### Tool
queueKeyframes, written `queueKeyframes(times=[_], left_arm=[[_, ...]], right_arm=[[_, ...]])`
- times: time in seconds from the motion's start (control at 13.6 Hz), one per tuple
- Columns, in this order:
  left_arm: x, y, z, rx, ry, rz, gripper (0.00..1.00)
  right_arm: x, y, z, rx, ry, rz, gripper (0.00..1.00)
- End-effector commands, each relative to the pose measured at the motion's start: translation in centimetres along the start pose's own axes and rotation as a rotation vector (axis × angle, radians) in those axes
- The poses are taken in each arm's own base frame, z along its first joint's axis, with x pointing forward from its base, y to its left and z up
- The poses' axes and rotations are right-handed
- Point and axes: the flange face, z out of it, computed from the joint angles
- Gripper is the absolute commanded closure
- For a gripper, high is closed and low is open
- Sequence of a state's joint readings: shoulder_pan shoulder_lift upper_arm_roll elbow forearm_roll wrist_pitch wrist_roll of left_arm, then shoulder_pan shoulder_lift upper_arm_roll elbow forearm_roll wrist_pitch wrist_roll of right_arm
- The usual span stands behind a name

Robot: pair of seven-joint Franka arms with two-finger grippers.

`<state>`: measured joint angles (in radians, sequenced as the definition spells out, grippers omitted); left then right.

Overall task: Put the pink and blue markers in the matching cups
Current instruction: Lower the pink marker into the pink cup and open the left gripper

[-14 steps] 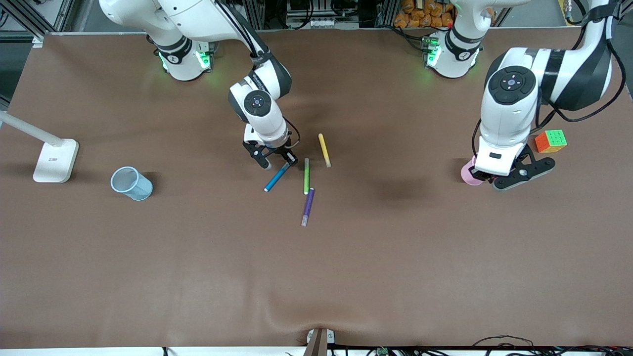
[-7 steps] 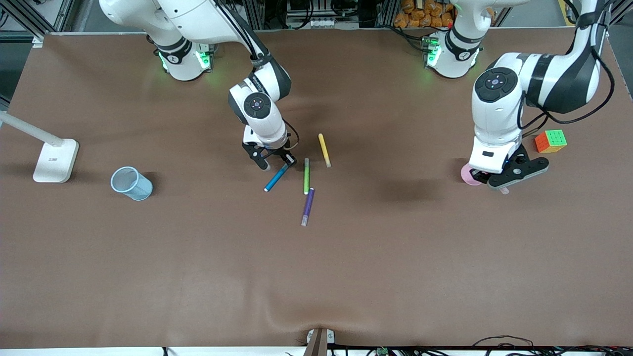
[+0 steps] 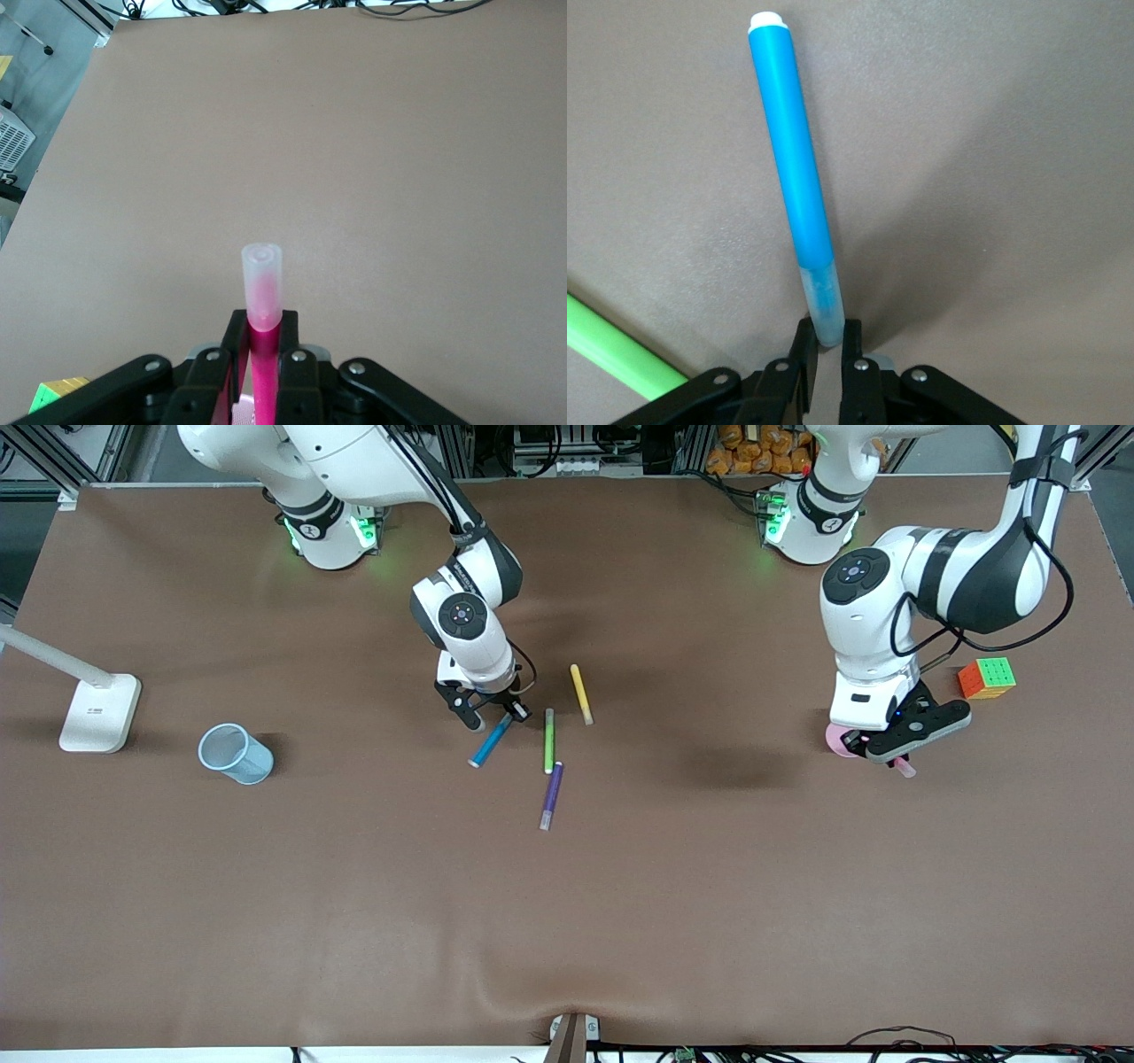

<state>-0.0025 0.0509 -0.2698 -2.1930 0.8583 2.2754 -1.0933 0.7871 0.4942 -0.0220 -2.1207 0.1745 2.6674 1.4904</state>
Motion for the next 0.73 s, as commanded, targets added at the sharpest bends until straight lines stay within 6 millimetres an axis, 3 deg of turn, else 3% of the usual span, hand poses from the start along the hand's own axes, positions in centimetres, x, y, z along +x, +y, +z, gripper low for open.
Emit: queueKeyframes(times=[0.0, 0.22, 0.51, 0.66], left_arm=[[-1.3, -0.5, -0.1, -0.018, 0.029, -0.023, 1.00], [-3.0, -0.6, 0.8, 0.003, 0.060, -0.076, 1.00], [-5.9, -2.2, 3.9, 0.072, 0.092, -0.116, 1.00], [-7.4, -2.3, 4.4, 0.079, 0.081, -0.165, 1.00]], right_arm=[[-0.3, -0.4, 0.5, -0.001, 0.007, 0.008, 1.00], [0.0, -0.5, -0.1, 0.001, 0.005, 0.013, 1.00], [1.1, -0.9, -2.7, -0.039, 0.001, 0.029, 1.00], [1.9, -1.5, -4.1, -0.125, -0.007, 0.039, 1.00]])
